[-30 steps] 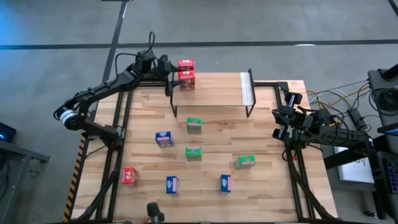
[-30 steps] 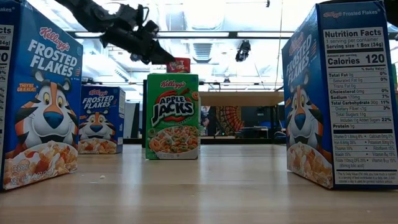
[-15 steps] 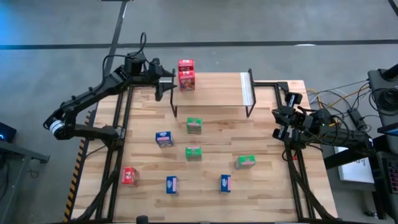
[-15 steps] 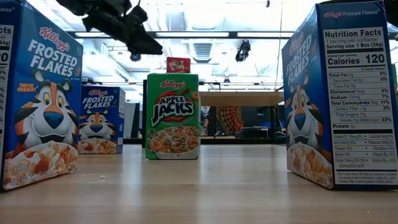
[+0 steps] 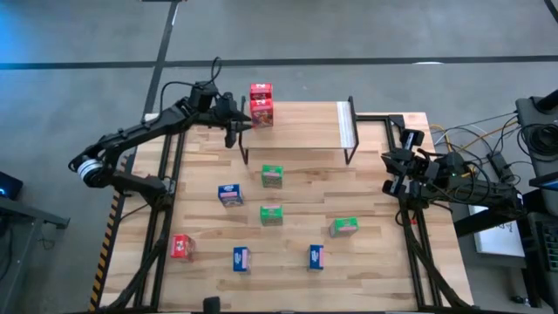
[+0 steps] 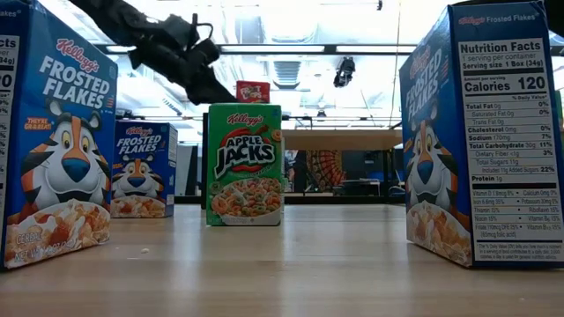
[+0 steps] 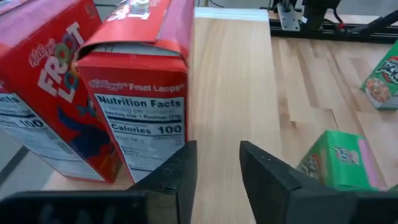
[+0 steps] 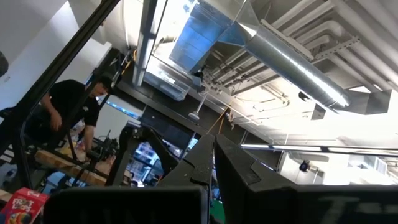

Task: Stack cereal on shelf
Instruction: Put the top red cereal box on the shelf, then put the bottom left green cereal box on the shelf

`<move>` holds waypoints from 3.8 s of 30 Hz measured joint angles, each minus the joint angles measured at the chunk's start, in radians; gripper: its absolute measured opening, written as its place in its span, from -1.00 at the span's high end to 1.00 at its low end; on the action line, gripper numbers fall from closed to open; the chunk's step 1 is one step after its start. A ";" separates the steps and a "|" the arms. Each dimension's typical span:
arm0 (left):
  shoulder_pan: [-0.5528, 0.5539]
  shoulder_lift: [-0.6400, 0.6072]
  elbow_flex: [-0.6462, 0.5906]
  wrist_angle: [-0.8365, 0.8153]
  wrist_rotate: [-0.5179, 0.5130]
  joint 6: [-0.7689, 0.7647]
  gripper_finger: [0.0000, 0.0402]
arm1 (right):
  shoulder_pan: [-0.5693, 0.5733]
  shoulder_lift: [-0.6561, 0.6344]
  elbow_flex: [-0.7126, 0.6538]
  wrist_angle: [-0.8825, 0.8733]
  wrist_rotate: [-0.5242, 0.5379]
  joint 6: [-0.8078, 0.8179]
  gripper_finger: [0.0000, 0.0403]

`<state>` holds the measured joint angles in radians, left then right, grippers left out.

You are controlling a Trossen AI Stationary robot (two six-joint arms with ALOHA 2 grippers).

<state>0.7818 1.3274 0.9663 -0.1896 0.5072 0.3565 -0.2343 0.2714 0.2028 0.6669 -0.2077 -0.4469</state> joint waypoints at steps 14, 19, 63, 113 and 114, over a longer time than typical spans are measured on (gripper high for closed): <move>0.000 0.019 0.003 0.039 0.000 -0.004 0.60 | 0.000 0.000 0.000 0.000 0.000 -0.001 0.96; 0.000 0.013 0.003 0.036 0.000 -0.012 0.60 | 0.000 0.000 0.000 0.000 0.000 0.000 0.96; -0.166 -0.408 -0.420 0.383 0.001 -0.276 0.60 | 0.017 0.567 0.524 -0.823 0.062 0.748 0.96; -0.323 -0.408 -0.418 0.434 0.001 -0.348 0.60 | 0.576 1.240 1.171 -1.821 0.155 0.960 0.19; -0.323 -0.408 -0.418 0.434 0.001 -0.348 0.60 | 0.588 1.243 1.171 -1.829 0.155 0.960 0.13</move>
<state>0.4583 0.9192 0.5483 0.2447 0.5079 0.0086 0.3540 1.5148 1.3739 -1.1619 -0.0528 0.5135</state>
